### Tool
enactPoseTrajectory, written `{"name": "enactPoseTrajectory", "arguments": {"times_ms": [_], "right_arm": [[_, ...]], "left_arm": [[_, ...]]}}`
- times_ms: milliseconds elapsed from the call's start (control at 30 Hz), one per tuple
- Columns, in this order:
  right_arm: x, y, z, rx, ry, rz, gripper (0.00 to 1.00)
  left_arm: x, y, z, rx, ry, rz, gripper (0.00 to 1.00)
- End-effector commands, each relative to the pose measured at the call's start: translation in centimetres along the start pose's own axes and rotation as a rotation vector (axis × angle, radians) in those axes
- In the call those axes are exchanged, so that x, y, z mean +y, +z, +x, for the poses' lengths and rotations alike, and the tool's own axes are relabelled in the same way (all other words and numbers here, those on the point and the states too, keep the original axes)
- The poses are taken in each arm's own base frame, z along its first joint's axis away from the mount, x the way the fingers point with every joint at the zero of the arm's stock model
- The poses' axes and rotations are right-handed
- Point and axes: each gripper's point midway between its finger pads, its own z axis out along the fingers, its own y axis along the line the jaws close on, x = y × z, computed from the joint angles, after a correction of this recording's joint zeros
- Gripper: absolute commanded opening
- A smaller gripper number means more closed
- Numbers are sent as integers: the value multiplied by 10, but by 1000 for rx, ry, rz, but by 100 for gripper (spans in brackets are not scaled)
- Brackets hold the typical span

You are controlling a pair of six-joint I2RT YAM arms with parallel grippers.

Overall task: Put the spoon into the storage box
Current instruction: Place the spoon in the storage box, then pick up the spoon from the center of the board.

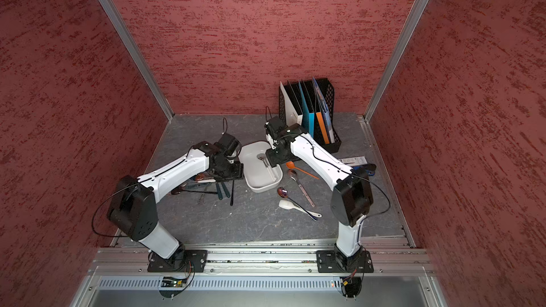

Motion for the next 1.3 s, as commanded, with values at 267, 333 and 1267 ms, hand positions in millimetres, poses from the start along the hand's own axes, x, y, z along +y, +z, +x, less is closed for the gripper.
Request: {"name": "enactPoseTrajectory", "arguments": {"times_ms": [267, 333, 1267], "right_arm": [[-39, 19, 87, 76, 51, 108, 59], [-40, 23, 95, 87, 53, 107, 59], [-33, 71, 156, 243, 198, 45, 51]], "left_arm": [[-31, 25, -18, 23, 25, 15, 63], [-32, 30, -17, 42, 39, 15, 58], [1, 49, -12, 128, 271, -118, 20]]}}
